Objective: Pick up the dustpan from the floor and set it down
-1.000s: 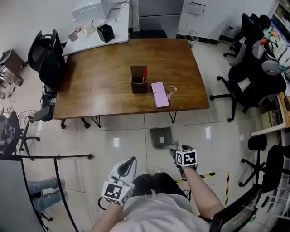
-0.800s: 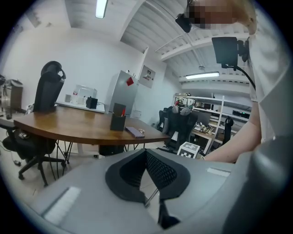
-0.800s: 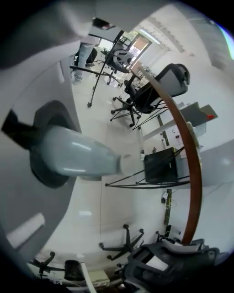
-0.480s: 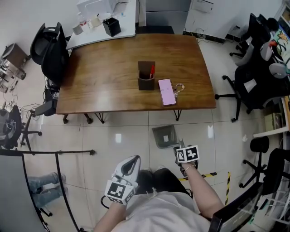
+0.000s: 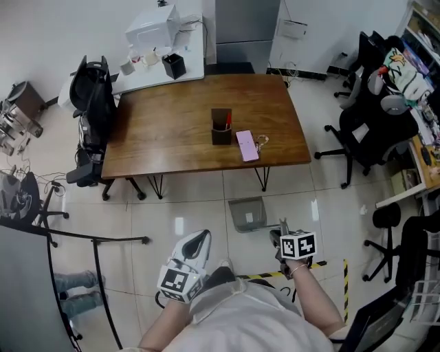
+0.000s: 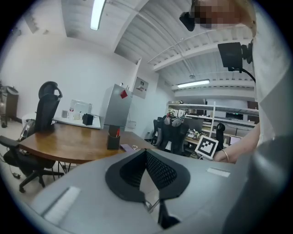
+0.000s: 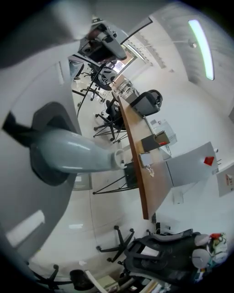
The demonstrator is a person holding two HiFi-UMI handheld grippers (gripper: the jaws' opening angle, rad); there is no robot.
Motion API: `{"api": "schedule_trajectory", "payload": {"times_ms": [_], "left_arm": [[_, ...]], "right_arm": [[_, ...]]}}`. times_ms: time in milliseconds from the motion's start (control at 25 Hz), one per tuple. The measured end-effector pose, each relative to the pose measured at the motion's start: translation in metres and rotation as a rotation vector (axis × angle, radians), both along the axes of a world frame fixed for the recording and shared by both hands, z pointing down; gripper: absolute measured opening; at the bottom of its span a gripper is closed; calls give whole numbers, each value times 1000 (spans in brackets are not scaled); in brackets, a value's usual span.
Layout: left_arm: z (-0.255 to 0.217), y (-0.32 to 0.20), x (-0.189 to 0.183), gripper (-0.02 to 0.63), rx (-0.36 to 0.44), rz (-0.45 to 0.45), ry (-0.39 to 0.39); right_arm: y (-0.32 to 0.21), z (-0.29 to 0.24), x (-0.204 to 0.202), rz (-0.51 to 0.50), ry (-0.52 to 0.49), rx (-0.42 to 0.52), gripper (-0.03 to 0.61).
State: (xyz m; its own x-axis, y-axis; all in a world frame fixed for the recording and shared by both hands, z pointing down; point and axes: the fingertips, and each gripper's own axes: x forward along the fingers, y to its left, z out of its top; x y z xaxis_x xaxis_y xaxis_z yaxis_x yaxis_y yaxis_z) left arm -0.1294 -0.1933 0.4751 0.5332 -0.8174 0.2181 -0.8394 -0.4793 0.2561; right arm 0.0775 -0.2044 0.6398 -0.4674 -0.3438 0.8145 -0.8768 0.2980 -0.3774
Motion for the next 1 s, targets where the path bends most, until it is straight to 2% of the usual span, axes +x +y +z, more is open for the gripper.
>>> {"api": "schedule_trajectory", "payload": {"times_ms": [320, 440, 560, 720, 840, 1000], "left_arm": [[-21, 81, 36, 8, 77, -6, -13], [-25, 123, 46, 8, 74, -53, 32], [-21, 169, 58, 8, 73, -97, 45], [-13, 218, 74, 8, 71, -100, 47], [-26, 237, 75, 8, 90, -109, 70], [-35, 250, 70, 8, 117, -88, 53]], "right_arm": [[67, -50, 26, -16, -48, 134, 2], [104, -62, 37, -42, -54, 168, 2], [142, -66, 50, -74, -56, 176, 2], [183, -59, 69, -100, -33, 171, 2], [205, -57, 77, -94, -27, 158, 2], [222, -63, 75, -75, -36, 162, 2]]}}
